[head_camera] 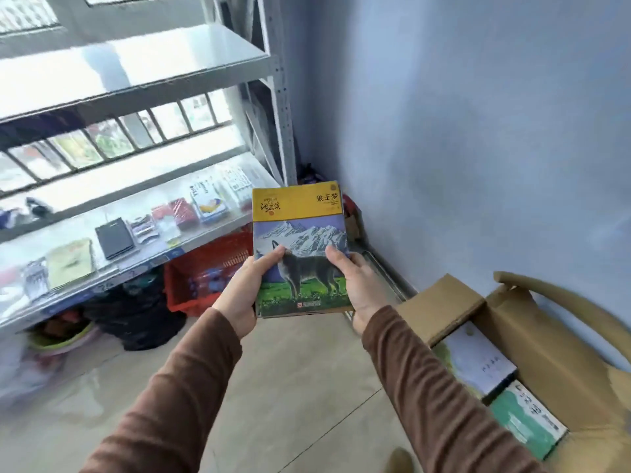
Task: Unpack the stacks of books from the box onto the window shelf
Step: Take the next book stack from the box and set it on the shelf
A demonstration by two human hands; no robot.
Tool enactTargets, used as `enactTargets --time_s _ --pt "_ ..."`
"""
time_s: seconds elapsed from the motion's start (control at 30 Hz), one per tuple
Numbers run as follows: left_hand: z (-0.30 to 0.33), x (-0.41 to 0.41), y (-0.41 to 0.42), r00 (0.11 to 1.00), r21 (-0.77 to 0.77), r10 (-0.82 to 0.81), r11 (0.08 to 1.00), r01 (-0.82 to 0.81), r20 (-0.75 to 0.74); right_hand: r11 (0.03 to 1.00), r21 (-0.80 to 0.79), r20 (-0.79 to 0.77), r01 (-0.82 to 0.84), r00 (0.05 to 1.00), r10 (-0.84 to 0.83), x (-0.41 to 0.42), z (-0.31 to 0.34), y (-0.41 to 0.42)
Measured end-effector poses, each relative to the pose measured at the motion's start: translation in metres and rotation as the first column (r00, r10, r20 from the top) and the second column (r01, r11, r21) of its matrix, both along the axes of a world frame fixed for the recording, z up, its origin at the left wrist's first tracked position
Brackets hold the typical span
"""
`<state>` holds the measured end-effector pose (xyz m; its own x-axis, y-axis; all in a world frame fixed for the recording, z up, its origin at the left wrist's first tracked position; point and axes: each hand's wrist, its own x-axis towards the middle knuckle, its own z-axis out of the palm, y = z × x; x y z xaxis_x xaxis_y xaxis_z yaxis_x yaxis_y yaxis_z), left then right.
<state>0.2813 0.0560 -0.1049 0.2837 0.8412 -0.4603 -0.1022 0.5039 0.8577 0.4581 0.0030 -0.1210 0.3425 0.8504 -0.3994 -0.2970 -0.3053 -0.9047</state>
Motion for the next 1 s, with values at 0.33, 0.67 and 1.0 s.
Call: enactTargets --time_s 0.33,0.67,1.0 --pt "0.049 -0.200 0.059 0.950 -0.024 0.310 0.951 -0.309 0.044 0.962 0.103 0.045 -0.251 0.968 0.248 -0.200 0.053 0.111" --pt "0.089 -0.292 0.203 0.906 0.186 0.420 0.887 -0.422 0.055 0.891 0.217 0.061 -0.398 0.917 0.395 -0.294 0.091 0.280" --pt "0.135 -0.383 0.331 0.812 0.239 0.555 0.776 -0.583 0.179 0.793 0.326 -0.025 -0.514 0.834 0.551 -0.394 0.126 0.440"
